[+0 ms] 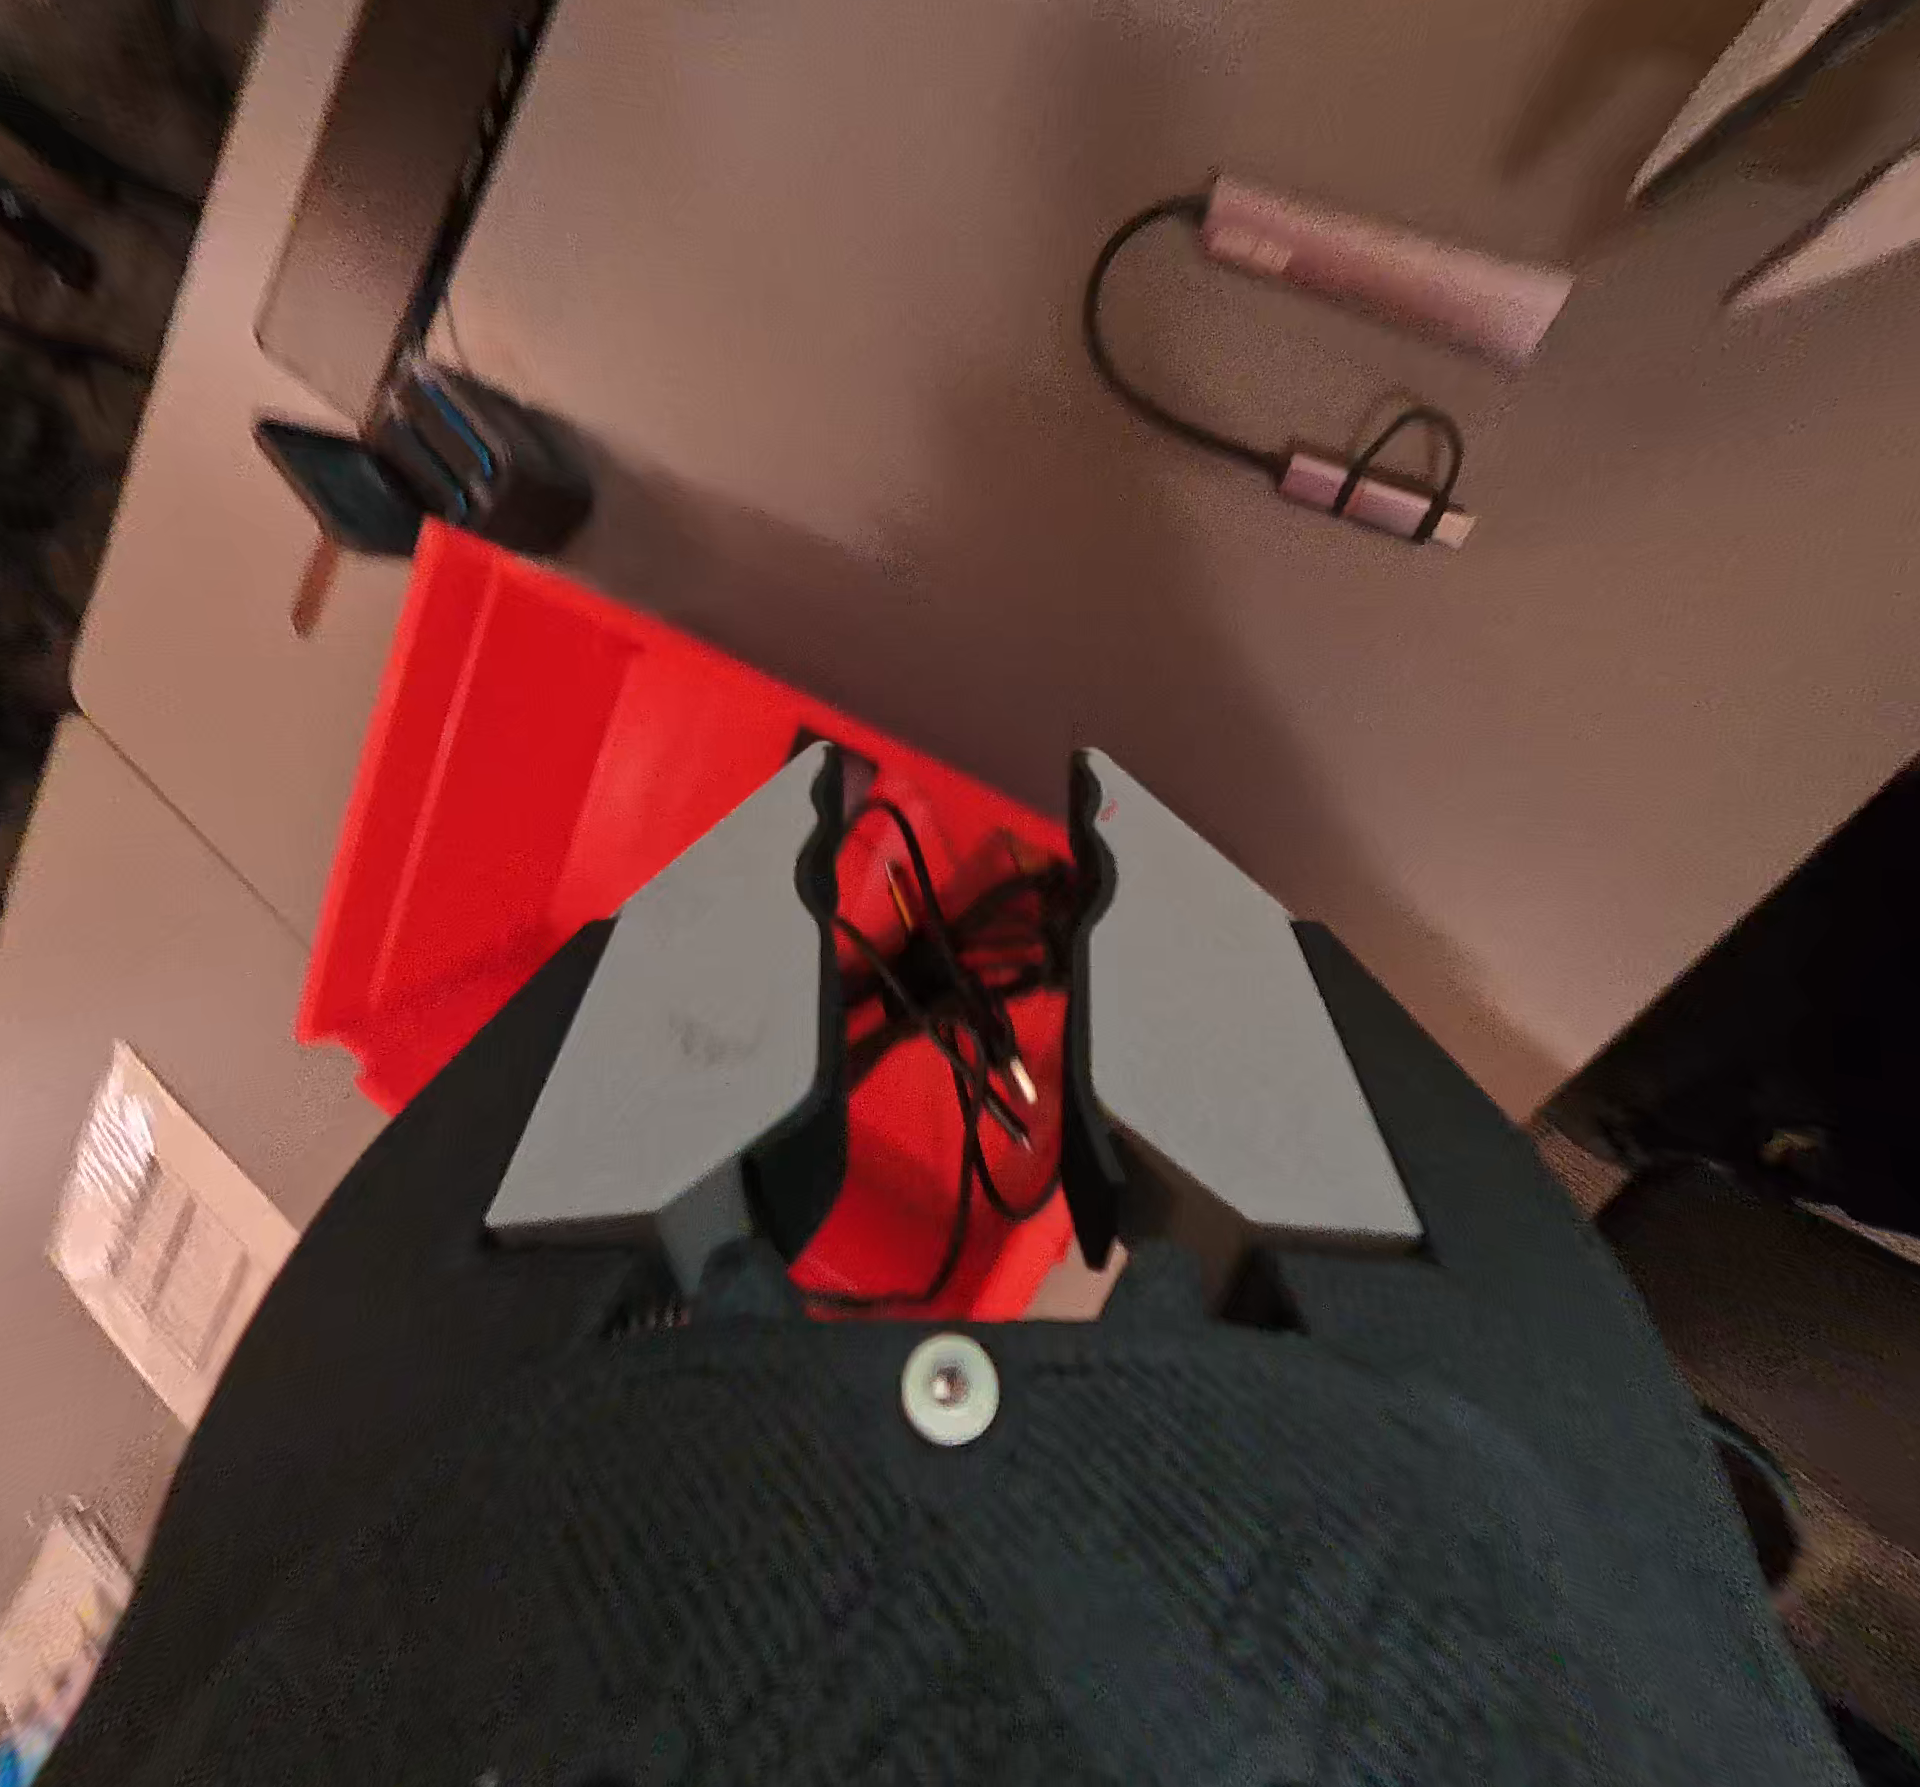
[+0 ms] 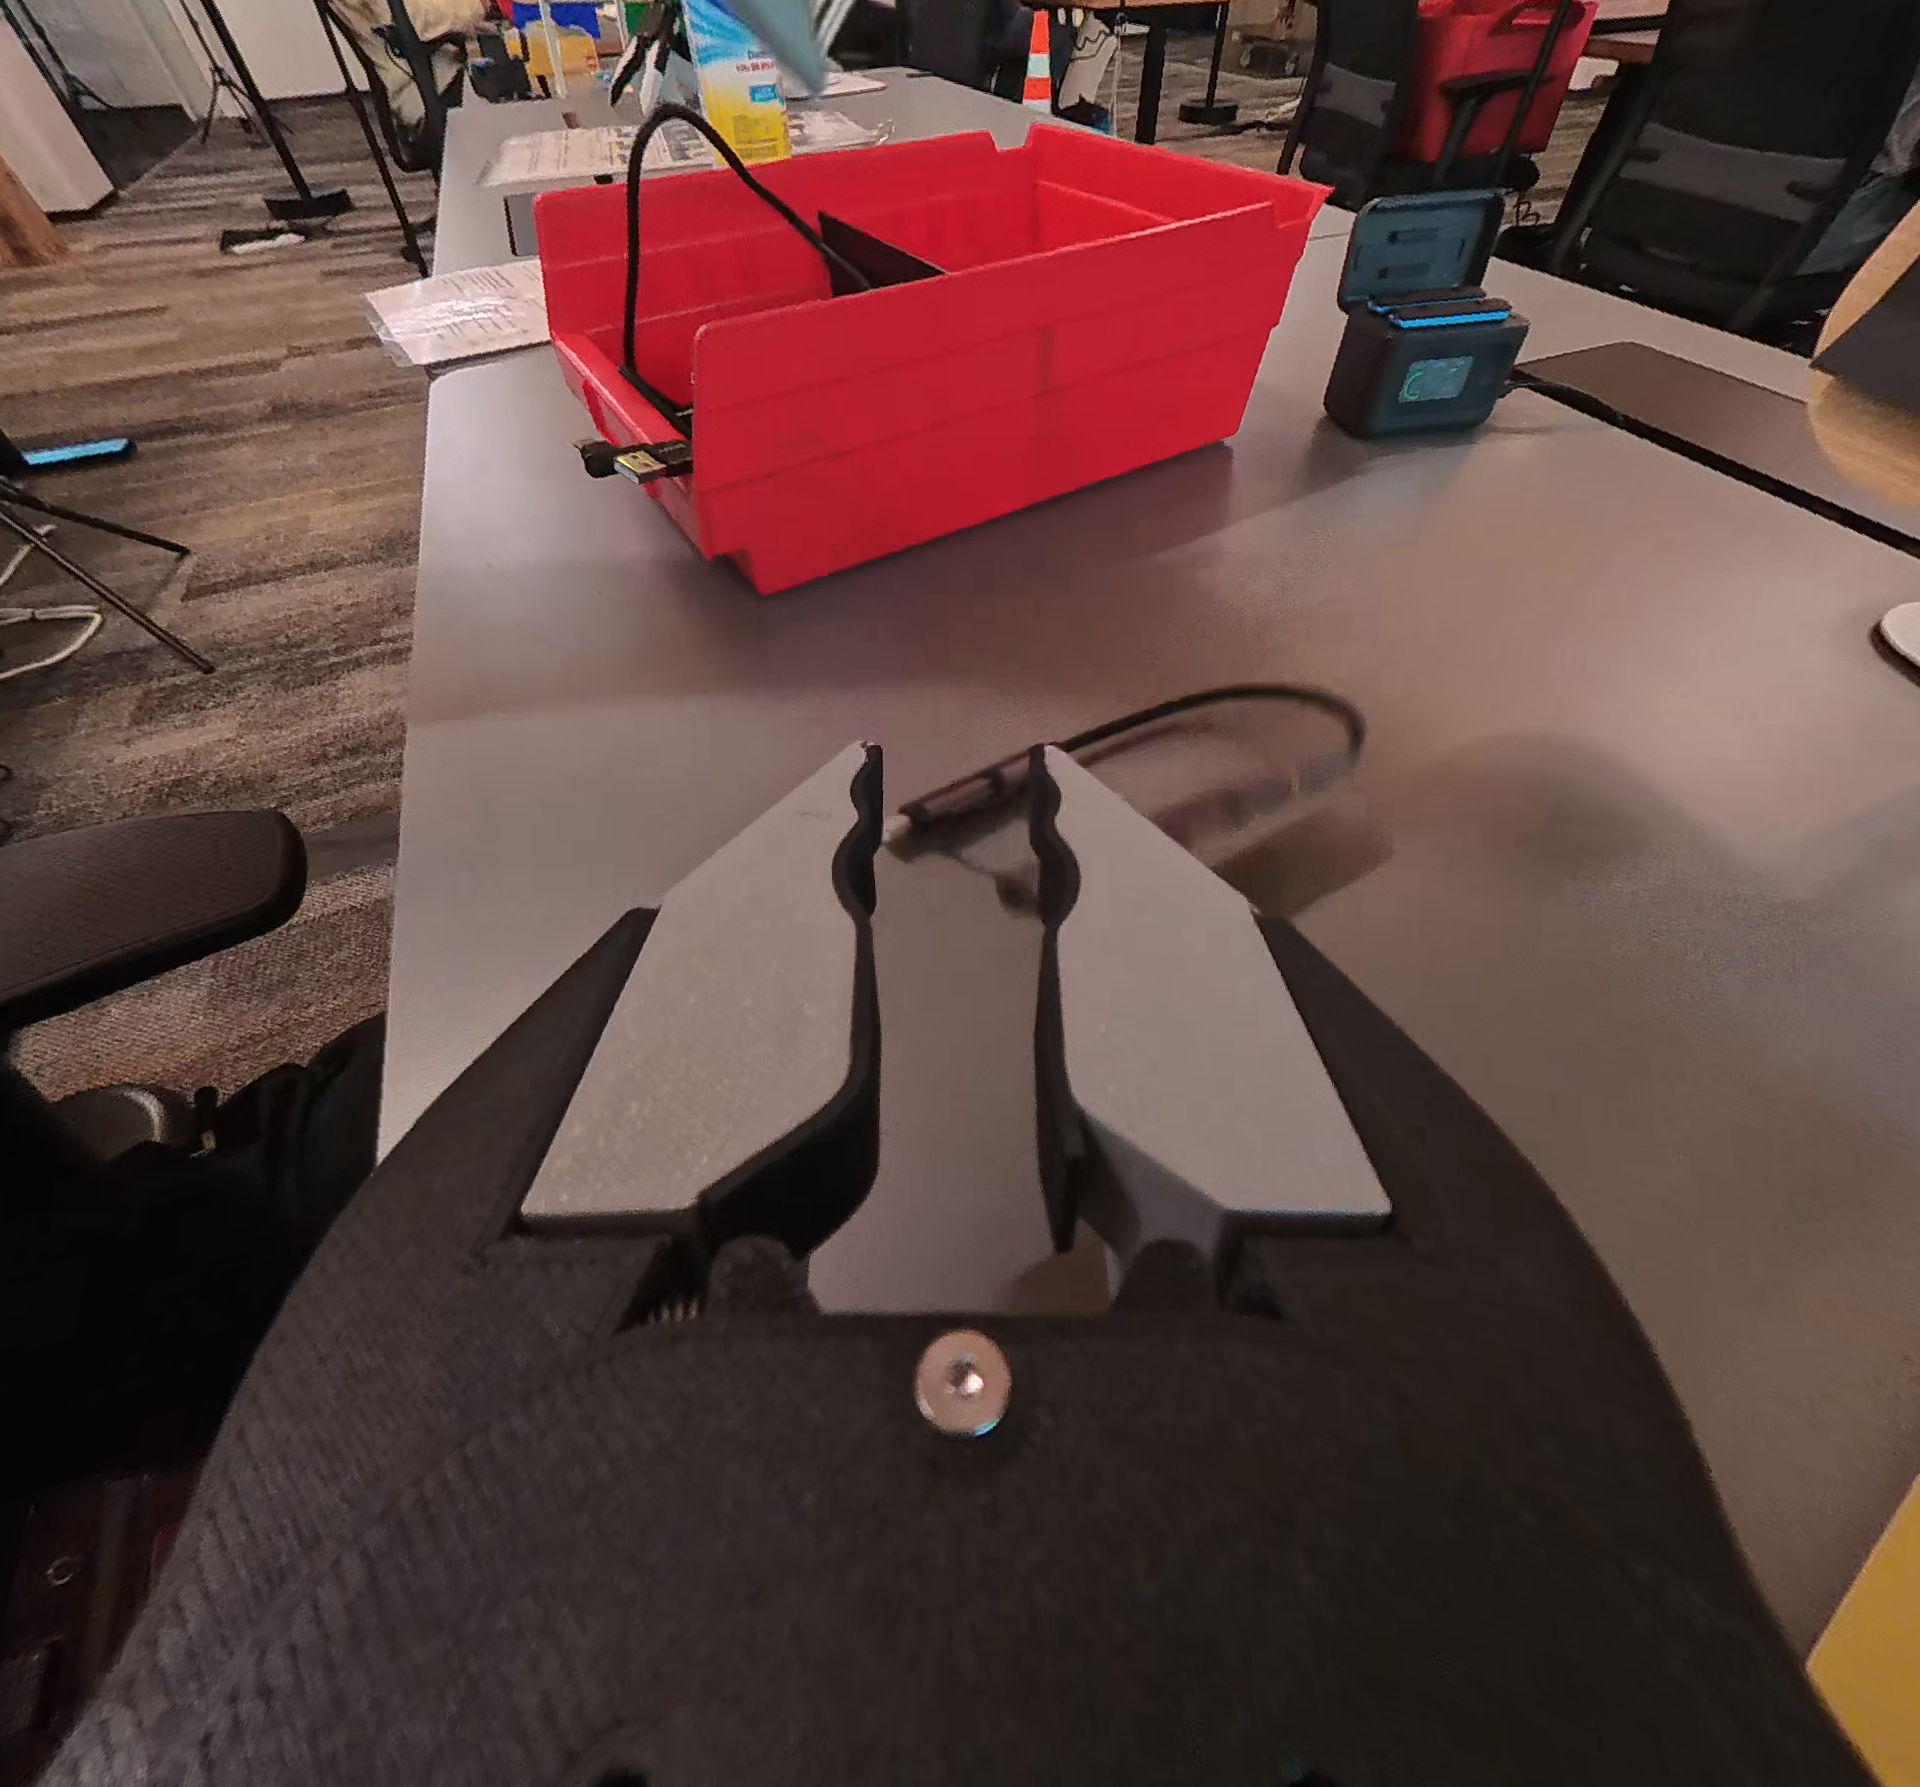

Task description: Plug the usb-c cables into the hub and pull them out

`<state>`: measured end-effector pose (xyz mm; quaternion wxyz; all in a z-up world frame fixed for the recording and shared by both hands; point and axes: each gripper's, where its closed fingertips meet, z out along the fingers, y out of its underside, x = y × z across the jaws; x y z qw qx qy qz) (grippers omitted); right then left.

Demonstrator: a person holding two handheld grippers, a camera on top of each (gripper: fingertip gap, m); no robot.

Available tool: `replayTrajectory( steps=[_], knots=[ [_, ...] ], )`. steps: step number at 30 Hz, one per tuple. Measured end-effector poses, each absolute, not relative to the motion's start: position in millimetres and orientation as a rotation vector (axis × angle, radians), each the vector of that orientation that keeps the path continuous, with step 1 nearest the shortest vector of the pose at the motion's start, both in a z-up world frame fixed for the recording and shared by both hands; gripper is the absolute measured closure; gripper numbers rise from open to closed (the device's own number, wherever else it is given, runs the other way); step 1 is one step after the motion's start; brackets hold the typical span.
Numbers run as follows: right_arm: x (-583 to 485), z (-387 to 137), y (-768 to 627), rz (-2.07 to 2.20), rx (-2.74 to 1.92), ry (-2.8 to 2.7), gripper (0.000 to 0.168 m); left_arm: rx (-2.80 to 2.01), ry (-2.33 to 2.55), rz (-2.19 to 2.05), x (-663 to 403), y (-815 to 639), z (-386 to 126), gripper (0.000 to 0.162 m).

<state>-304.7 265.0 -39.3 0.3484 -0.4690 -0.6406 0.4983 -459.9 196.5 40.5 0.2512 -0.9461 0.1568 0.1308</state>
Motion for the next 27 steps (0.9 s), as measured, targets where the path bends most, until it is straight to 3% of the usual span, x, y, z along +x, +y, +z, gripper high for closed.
replayTrajectory(
  steps=[10,17,20,22,27],
  knots=[
    [-305,-40,265,1.291,-1.219,-1.664,0.143,-2.710,0.156,0.225,-485,111,-18,0.131],
    [-305,-41,267,1.286,-1.230,-1.662,0.144,-2.780,0.026,0.205,-506,113,-51,0.125],
    [-304,-41,266,1.289,-1.228,-1.667,0.144,-2.803,-0.045,0.127,-509,117,-61,0.142],
    [-305,-43,264,1.281,-1.225,-1.680,0.144,-2.769,-0.073,0.123,-512,124,-60,0.145],
    [-304,-42,262,1.286,-1.214,-1.687,0.144,-2.796,0.016,0.138,-498,125,-62,0.130]
  ],
)
